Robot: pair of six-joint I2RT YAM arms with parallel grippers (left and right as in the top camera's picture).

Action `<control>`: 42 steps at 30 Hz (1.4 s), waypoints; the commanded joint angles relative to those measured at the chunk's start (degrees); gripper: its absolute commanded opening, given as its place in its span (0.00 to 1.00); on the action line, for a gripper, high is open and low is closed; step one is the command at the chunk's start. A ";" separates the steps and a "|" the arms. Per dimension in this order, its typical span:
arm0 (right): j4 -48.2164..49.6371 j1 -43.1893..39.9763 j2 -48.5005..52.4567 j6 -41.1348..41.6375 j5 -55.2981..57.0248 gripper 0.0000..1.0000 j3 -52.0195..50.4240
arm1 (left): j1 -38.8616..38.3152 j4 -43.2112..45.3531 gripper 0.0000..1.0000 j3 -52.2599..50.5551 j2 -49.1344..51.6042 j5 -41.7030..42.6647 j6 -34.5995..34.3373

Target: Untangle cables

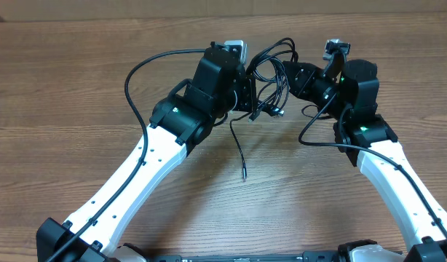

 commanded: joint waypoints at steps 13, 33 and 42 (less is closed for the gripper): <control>-4.87 -9.16 -0.17 -8.11 7.06 0.04 1.53 | 0.22 -1.88 0.04 1.62 -6.05 14.71 28.76; 3.23 -13.90 -0.17 -30.62 19.56 0.04 1.53 | 0.22 -14.58 0.04 1.62 -8.04 27.50 52.72; 8.63 -13.90 -0.17 -40.37 29.07 0.04 1.53 | 0.26 -20.87 0.04 1.62 -8.26 22.99 55.08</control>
